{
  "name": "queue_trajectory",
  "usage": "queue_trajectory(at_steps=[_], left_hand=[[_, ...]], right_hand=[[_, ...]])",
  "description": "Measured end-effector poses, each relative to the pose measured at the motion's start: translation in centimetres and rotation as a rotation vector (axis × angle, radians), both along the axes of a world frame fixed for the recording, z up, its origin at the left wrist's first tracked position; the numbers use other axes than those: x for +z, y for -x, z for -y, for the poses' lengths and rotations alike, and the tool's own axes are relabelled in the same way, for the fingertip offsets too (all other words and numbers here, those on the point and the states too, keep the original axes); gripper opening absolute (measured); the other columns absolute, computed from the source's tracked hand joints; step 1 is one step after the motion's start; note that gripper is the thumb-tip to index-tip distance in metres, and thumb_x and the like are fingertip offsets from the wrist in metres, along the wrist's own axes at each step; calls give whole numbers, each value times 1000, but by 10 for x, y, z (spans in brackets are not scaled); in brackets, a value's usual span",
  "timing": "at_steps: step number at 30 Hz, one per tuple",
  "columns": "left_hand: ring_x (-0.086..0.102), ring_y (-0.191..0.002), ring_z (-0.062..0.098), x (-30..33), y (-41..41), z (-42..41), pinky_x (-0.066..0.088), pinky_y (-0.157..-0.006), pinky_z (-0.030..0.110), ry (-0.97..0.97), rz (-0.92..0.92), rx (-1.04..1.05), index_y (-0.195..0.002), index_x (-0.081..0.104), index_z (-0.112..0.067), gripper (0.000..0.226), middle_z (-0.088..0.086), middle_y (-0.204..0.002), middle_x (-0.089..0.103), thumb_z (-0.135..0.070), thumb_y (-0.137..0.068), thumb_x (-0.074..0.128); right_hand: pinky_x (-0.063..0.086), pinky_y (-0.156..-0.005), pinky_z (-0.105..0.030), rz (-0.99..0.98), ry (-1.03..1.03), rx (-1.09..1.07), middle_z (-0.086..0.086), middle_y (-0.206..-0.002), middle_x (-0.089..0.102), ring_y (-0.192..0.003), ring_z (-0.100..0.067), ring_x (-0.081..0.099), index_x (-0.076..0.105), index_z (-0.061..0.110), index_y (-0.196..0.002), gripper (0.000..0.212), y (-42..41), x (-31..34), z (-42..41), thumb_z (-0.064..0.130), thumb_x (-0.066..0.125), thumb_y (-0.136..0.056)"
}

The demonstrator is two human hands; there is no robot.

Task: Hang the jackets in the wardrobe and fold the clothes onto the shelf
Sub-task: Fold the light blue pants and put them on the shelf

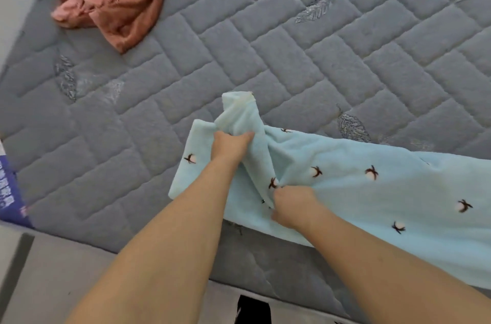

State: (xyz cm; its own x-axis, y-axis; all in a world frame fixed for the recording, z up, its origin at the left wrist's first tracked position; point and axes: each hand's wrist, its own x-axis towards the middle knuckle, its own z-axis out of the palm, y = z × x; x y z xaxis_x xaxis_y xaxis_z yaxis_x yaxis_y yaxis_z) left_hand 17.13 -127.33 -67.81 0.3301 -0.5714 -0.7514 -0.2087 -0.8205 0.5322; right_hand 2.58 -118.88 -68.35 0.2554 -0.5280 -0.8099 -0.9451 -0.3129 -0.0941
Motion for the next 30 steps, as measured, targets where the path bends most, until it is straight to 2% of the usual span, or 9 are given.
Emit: queue_trajectory(at_steps=[4, 9, 11, 17, 20, 22, 25, 28, 30], left_hand=[[53, -52, 15, -7, -27, -5, 49, -55, 28, -34, -278, 410, -78, 58, -8, 7, 2, -55, 56, -6, -84, 62], [63, -100, 20, -1, -54, -20, 50, -93, 40, -183, -467, 152, -110, 62, -18, 49, 0, -107, 68, -54, -79, 73], [64, -106, 23, 1, -47, -18, 50, -100, 42, -103, -492, 254, -117, 62, -15, 56, 3, -114, 69, -48, -76, 80], [69, -93, 15, 3, -52, -24, 54, -73, 32, 226, -391, 300, -100, 70, -28, 20, -10, -93, 75, -30, -81, 75], [67, -92, 22, -7, -102, -74, 57, -72, 43, 199, -210, 369, -92, 63, -31, 17, -1, -98, 72, -33, -78, 74], [62, -83, 26, -15, -129, -109, 56, -66, 43, 26, -76, 386, -91, 56, -22, 16, 12, -104, 66, -27, -87, 71], [58, -92, 28, -31, -152, -129, 52, -86, 50, -55, 218, 142, -91, 61, -17, 16, 12, -105, 61, -31, -89, 68], [41, -126, 33, -32, -144, -112, 38, -107, 50, 18, 288, -55, -127, 55, -21, 46, 11, -133, 45, -46, -90, 61], [38, -130, 34, -31, -129, -96, 36, -108, 49, -54, 275, -220, -138, 44, -19, 67, 9, -139, 43, -59, -87, 60]], right_hand=[[40, -68, -31, -49, 34, 30, -3, -115, 63, -103, -24, 62, 55, 14, -122, 28, -13, 3, -4, 15, 42, -97], [43, -74, -32, -81, -135, 192, -6, -114, 62, -103, -27, 62, 58, 14, -111, 25, -25, 24, -12, 24, 49, -90], [44, -76, -33, -124, -162, 251, -6, -115, 63, -103, -28, 62, 60, 13, -116, 29, -27, 26, -16, 22, 48, -91], [46, -88, -35, -160, -280, 177, -11, -125, 59, -112, -31, 58, 54, 8, -128, 40, -35, 18, -1, 27, 45, -94], [44, -69, -28, 48, -275, -101, -4, -93, 65, -93, -29, 59, 64, 14, -97, 22, -35, 14, 30, 22, 44, -92], [40, -64, -30, 260, 4, -366, -1, -83, 63, -88, -27, 59, 61, 17, -84, 18, -32, 13, 57, 24, 46, -91], [41, -94, -41, 245, 392, -359, -7, -124, 55, -116, -31, 50, 53, 21, -127, 41, -31, 0, 87, 42, 54, -91], [33, -106, -46, 10, 181, -275, -8, -140, 38, -130, -33, 39, 27, 23, -147, 85, -38, -9, 100, 60, 65, -80], [41, -101, -44, 7, 88, -310, -7, -130, 46, -121, -32, 47, 29, 19, -142, 87, -43, -11, 105, 54, 73, -76]])
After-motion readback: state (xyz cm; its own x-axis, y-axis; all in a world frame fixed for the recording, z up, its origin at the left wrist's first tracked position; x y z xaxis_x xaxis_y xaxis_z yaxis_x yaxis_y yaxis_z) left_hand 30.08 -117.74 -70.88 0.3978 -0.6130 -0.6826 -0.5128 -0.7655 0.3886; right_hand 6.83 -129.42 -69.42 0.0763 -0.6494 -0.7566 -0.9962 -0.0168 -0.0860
